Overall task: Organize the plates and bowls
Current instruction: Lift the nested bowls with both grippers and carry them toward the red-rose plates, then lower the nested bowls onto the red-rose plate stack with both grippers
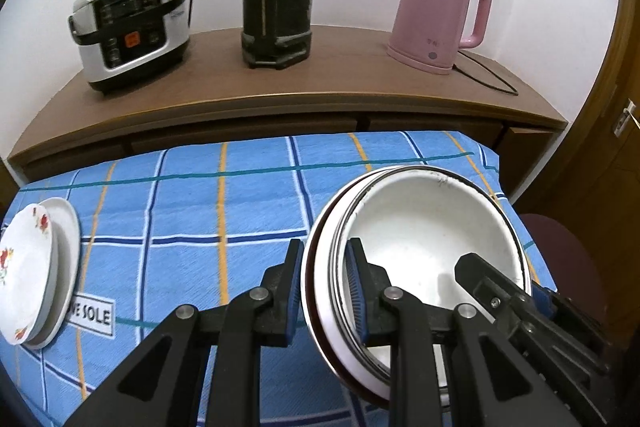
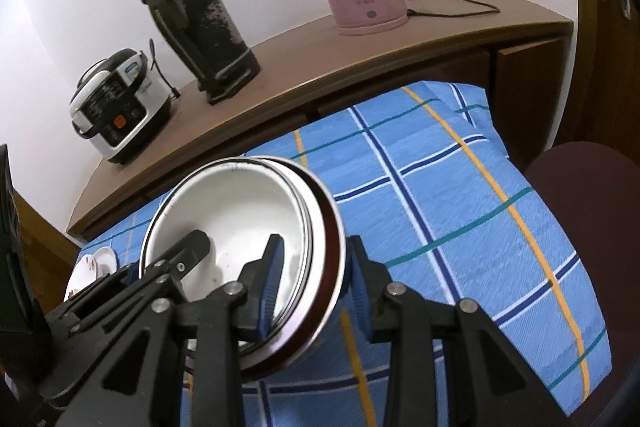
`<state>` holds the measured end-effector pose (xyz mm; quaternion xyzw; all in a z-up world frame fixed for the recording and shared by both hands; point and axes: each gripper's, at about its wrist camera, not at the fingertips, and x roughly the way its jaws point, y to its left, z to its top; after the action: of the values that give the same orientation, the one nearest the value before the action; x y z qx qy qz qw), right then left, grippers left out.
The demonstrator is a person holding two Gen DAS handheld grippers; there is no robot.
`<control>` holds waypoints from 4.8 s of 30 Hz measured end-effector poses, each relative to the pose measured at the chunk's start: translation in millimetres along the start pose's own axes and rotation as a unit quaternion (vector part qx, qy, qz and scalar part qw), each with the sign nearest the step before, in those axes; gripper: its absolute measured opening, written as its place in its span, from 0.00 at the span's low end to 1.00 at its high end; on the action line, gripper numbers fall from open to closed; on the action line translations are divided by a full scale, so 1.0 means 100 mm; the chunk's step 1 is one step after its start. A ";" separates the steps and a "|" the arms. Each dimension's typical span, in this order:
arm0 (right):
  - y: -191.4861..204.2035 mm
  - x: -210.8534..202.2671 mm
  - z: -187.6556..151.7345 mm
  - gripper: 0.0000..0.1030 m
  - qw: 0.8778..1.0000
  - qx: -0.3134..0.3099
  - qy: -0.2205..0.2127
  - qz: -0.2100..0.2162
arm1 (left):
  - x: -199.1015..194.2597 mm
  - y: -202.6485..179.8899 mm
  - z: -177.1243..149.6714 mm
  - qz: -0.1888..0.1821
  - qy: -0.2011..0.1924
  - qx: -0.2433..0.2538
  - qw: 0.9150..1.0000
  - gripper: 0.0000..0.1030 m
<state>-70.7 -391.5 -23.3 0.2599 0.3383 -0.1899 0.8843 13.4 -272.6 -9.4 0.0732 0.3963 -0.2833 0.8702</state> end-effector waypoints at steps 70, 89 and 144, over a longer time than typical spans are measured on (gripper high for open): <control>2.44 0.08 -0.92 0.31 0.980 -0.148 0.042 0.125 | -1.19 2.43 -0.68 0.135 -0.048 -0.151 0.978 0.23; 3.07 0.26 -0.92 0.30 0.970 -0.179 0.051 0.159 | -1.27 2.95 -0.59 0.165 -0.061 -0.186 0.967 0.23; 3.41 0.91 -0.81 0.30 0.967 -0.179 0.102 0.147 | -0.72 3.37 -0.42 0.170 -0.019 -0.222 0.960 0.23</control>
<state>127.4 -87.8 -25.5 0.1628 0.4130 0.0336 0.8954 134.7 52.8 -18.0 -0.0614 0.4146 -0.0377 0.9071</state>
